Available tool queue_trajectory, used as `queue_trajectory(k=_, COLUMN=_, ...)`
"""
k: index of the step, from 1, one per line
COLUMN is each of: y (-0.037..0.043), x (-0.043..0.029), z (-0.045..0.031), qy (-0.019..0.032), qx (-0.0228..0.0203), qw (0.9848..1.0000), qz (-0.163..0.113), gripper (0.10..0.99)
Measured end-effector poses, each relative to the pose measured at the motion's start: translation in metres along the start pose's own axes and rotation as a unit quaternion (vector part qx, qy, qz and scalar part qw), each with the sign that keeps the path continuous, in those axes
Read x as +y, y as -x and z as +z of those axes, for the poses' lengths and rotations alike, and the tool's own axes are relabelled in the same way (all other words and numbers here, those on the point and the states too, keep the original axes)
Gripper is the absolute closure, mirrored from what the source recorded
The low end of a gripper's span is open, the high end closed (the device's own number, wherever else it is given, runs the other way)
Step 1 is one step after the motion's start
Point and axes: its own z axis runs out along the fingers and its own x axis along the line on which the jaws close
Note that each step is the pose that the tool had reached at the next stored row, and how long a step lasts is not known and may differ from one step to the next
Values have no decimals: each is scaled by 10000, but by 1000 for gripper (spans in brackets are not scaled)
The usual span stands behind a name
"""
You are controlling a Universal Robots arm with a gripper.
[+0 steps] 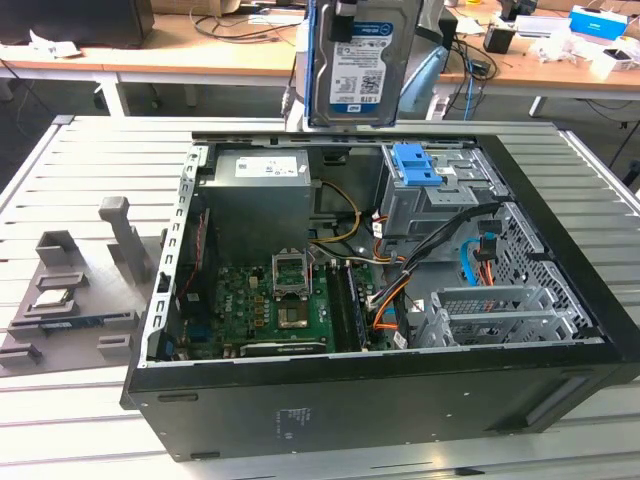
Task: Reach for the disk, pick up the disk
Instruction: 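Pick up the disk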
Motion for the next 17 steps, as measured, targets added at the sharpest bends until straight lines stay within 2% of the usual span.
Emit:
queue_trajectory(k=1, y=5, x=-99, z=-3, qy=2, qx=-1, qw=10000, qz=14, gripper=718)
queue_trajectory(k=5, y=6, x=-96, z=-1, qy=2, qx=-11, qw=9998, qz=202, gripper=718)
queue_trajectory(k=8, y=6, x=-95, z=2, qy=4, qx=-23, qw=9990, qz=457, gripper=718)
queue_trajectory(k=11, y=-9, x=-94, z=1, qy=4, qx=-25, qw=9988, qz=495, gripper=718)
queue_trajectory(k=17, y=-167, x=-83, z=4, qy=4, qx=-25, qw=9988, qz=496, gripper=718)
